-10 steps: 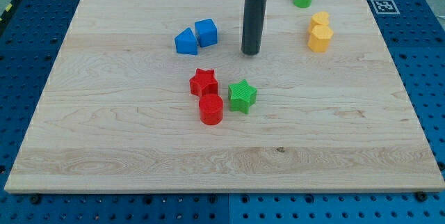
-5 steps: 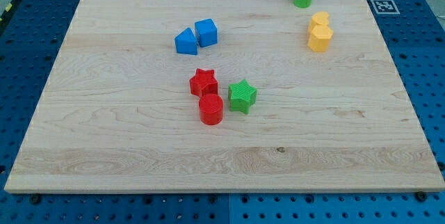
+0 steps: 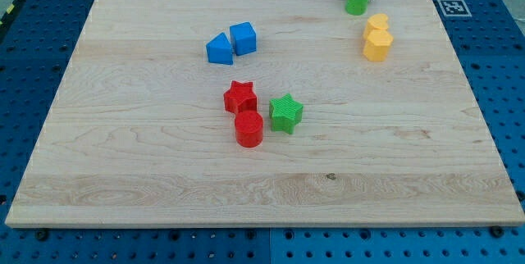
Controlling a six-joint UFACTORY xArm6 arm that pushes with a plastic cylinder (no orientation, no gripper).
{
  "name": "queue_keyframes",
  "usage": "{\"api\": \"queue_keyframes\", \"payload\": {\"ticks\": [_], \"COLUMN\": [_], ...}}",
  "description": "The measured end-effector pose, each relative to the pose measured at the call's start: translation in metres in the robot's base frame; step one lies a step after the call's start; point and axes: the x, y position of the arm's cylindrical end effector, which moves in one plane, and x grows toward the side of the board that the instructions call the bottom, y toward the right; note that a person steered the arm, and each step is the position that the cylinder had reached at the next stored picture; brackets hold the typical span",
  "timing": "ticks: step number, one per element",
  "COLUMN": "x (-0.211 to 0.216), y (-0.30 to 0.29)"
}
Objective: Slide the green circle into the right of red star
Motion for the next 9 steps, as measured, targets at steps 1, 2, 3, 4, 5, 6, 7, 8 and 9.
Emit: {"api": "queue_keyframes", "payload": {"ticks": [1,2,3,4,5,6,7,8,9], "x": [0.004,0.005,0.015,0.026,0.039,0.048,0.065,0.088,0.112], "y": [0.0,0.0,-0.008,-0.021,-0.041,-0.059,-0.074,-0.084,-0.089]}}
